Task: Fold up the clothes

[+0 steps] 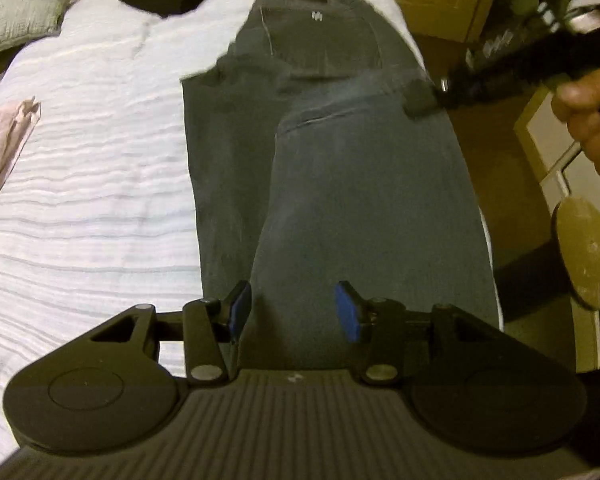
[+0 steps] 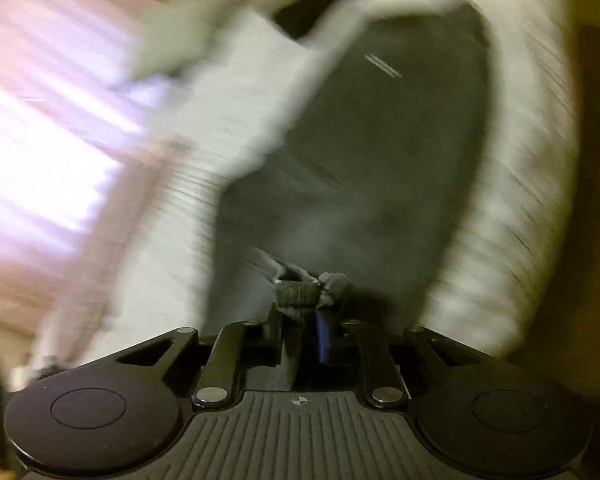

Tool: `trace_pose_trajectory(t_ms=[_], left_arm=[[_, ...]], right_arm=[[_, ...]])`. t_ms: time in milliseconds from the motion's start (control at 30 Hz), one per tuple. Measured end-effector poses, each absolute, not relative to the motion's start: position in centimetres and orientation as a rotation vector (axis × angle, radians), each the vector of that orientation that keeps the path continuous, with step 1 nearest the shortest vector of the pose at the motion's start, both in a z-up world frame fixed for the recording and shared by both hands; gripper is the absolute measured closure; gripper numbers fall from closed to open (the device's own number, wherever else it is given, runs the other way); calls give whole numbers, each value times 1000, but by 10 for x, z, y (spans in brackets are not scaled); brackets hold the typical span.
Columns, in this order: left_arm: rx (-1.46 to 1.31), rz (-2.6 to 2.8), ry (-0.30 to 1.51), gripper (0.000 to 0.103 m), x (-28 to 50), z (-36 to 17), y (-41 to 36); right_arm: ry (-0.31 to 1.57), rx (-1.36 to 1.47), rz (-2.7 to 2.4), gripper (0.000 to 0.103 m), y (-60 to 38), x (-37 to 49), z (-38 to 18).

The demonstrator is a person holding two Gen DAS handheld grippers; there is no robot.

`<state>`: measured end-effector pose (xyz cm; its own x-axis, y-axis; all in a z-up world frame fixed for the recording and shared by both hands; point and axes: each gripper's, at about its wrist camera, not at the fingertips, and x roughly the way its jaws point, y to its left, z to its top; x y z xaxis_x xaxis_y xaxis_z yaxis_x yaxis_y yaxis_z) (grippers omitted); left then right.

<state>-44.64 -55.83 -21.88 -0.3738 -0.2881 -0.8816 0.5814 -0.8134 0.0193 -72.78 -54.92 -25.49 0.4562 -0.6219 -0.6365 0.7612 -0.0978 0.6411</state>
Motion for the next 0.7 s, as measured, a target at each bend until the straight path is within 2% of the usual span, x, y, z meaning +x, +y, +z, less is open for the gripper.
trace_pose_trajectory(t_ms=[167, 233, 333, 500, 700], left_arm=[[1358, -2215, 428, 61, -459, -233, -565], [1383, -2230, 397, 61, -467, -236, -563], [1368, -2257, 390, 60, -472, -235, -563], [1394, -2236, 402, 60, -480, -241, -564], [1316, -2273, 385, 61, -481, -229, -567]], right_arm=[[281, 1256, -1216, 88, -557, -746, -290], [277, 1261, -1208, 88, -556, -750, -292], [139, 1161, -1133, 88, -558, -750, -266], [277, 1260, -1217, 88, -570, -758, -299], [171, 1254, -1216, 88, -566, -765, -286]])
